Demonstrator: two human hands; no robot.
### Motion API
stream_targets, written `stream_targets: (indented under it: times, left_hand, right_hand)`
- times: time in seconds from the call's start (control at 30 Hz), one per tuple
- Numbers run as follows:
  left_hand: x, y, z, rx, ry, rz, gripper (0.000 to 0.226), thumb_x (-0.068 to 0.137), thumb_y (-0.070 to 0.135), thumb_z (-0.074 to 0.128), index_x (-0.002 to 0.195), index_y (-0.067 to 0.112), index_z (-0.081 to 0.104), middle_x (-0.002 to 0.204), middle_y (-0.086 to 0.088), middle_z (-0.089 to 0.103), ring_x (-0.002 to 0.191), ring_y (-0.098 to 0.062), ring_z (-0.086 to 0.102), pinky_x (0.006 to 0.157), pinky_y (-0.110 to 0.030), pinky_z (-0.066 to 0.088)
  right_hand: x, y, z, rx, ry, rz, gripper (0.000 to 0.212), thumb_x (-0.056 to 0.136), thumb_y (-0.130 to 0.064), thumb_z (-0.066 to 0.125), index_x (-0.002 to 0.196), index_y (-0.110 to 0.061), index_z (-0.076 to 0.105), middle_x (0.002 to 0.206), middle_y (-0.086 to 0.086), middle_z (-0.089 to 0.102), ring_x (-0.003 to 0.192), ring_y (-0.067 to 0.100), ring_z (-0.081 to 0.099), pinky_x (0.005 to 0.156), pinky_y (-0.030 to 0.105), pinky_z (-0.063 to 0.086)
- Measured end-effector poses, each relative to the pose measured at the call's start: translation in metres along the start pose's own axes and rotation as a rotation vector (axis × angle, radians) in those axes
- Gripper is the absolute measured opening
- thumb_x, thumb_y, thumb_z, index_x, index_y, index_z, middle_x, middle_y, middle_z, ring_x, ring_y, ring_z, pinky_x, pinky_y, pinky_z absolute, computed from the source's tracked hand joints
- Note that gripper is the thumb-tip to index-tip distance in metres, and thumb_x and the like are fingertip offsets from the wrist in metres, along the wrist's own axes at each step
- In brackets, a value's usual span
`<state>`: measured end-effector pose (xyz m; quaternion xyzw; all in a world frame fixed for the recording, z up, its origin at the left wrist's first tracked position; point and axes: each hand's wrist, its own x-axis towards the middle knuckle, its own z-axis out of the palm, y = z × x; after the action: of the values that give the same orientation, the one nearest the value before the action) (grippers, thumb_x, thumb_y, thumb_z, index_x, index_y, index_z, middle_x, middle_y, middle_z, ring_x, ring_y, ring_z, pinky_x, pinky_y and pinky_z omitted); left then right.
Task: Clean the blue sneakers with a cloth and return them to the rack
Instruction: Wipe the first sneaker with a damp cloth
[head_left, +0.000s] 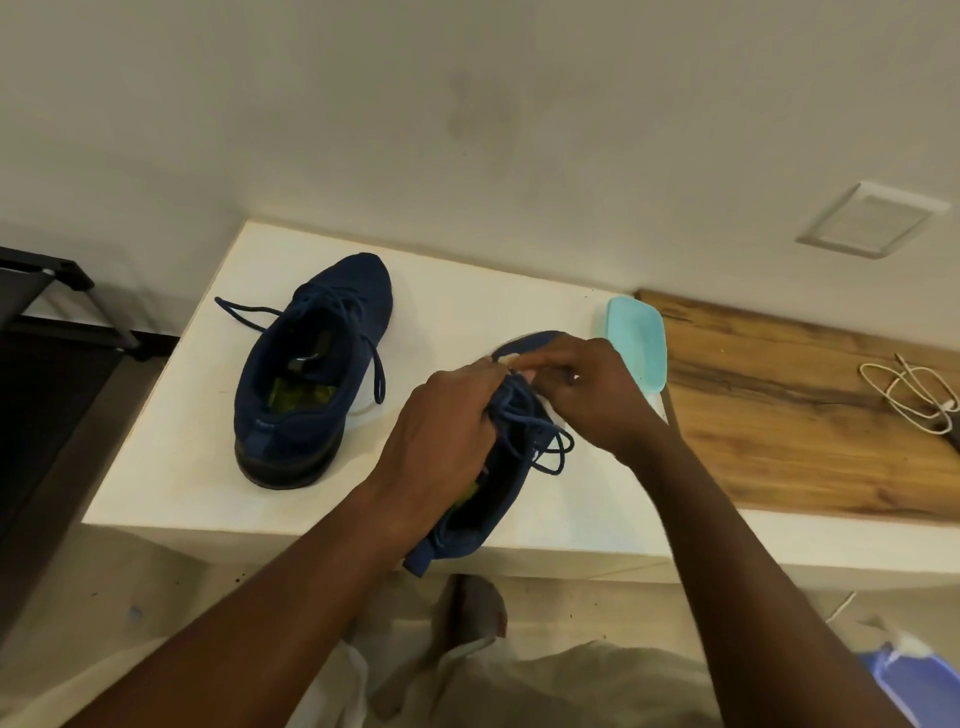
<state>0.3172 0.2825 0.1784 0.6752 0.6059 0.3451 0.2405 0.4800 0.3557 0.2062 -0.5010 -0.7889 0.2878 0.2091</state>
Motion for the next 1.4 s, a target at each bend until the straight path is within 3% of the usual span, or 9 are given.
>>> stream_targets:
  times: [0.07,0.23,0.43,0.63,0.73,0.87,1.07,1.3,1.4]
  left_hand:
    - [-0.001,0.001,0.001,-0.006,-0.002,0.015,0.031,0.092,0.001,0.051,0.116,0.013,0.067,0.101,-0.003,0.073,0.089,-0.022,0.068,0.082,-0.037,0.056]
    - [-0.004,0.011,0.006,0.042,-0.009,0.151,0.049,0.091,-0.002,0.056,0.139,0.007,0.059,0.141,-0.011,0.061,0.126,-0.031,0.061,0.108,-0.044,0.05]
    - [0.001,0.009,-0.002,0.258,0.142,0.367,0.053,0.079,-0.01,0.064,0.131,0.001,0.065,0.134,-0.014,0.066,0.124,-0.031,0.063,0.1,-0.048,0.054]
    - [-0.003,-0.006,0.025,0.327,0.13,0.477,0.036,0.074,-0.003,0.075,0.11,-0.005,0.074,0.114,-0.021,0.073,0.106,-0.036,0.072,0.1,-0.05,0.047]
    - [-0.005,0.0,0.023,0.238,0.062,0.329,0.051,0.075,0.0,0.08,0.125,0.002,0.069,0.13,-0.017,0.067,0.117,-0.034,0.067,0.105,-0.044,0.046]
    - [-0.016,-0.003,0.018,0.302,0.022,0.031,0.077,0.086,0.033,0.074,0.152,0.017,0.038,0.15,-0.002,0.051,0.133,-0.022,0.051,0.116,-0.039,0.036]
    - [-0.021,-0.005,0.019,0.286,-0.034,0.003,0.077,0.08,0.029,0.072,0.15,0.018,0.042,0.152,0.001,0.05,0.141,-0.015,0.044,0.123,-0.038,0.024]
    - [-0.015,-0.003,0.009,0.215,0.005,-0.035,0.064,0.08,0.021,0.066,0.142,0.019,0.051,0.132,0.002,0.063,0.117,-0.022,0.059,0.11,-0.04,0.041]
    - [-0.012,-0.004,0.007,0.174,0.035,-0.05,0.059,0.078,0.021,0.069,0.135,0.019,0.056,0.122,0.002,0.069,0.109,-0.021,0.063,0.104,-0.041,0.047]
  right_hand:
    - [-0.001,0.012,-0.01,-0.042,-0.002,0.071,0.024,0.089,-0.006,0.063,0.103,-0.02,0.077,0.094,-0.008,0.07,0.086,0.008,0.064,0.071,0.013,0.047]
    - [0.003,0.021,-0.016,-0.075,0.428,0.18,0.022,0.096,-0.013,0.059,0.109,-0.017,0.075,0.102,-0.009,0.07,0.09,0.004,0.061,0.074,0.002,0.044]
    - [-0.012,-0.008,-0.023,0.036,0.218,-0.105,0.022,0.092,-0.013,0.064,0.109,-0.022,0.074,0.103,-0.011,0.07,0.097,0.003,0.062,0.08,0.013,0.049]
    - [-0.016,0.01,-0.012,0.003,0.214,0.086,0.02,0.09,-0.012,0.068,0.108,-0.017,0.074,0.097,-0.009,0.067,0.083,-0.019,0.055,0.068,-0.002,0.04]
    - [-0.014,0.015,-0.012,0.032,0.308,0.169,0.019,0.094,-0.014,0.064,0.109,-0.016,0.074,0.092,-0.013,0.063,0.087,-0.003,0.062,0.068,-0.002,0.041]
    - [-0.013,0.012,-0.01,-0.034,0.33,0.206,0.022,0.096,-0.01,0.059,0.112,-0.016,0.072,0.097,-0.013,0.061,0.081,0.002,0.059,0.073,-0.001,0.042]
    - [-0.043,-0.02,0.001,-0.018,-0.164,-0.185,0.02,0.088,-0.004,0.069,0.098,-0.019,0.078,0.092,-0.012,0.069,0.085,0.001,0.064,0.076,0.011,0.05]
    - [-0.018,0.012,-0.007,-0.109,0.345,0.125,0.018,0.094,-0.011,0.062,0.106,-0.018,0.074,0.099,-0.005,0.066,0.093,0.013,0.063,0.077,0.011,0.045]
    - [-0.026,-0.006,0.011,-0.019,0.172,-0.028,0.016,0.094,-0.018,0.064,0.105,-0.02,0.076,0.095,-0.008,0.067,0.089,0.006,0.063,0.081,0.021,0.051]
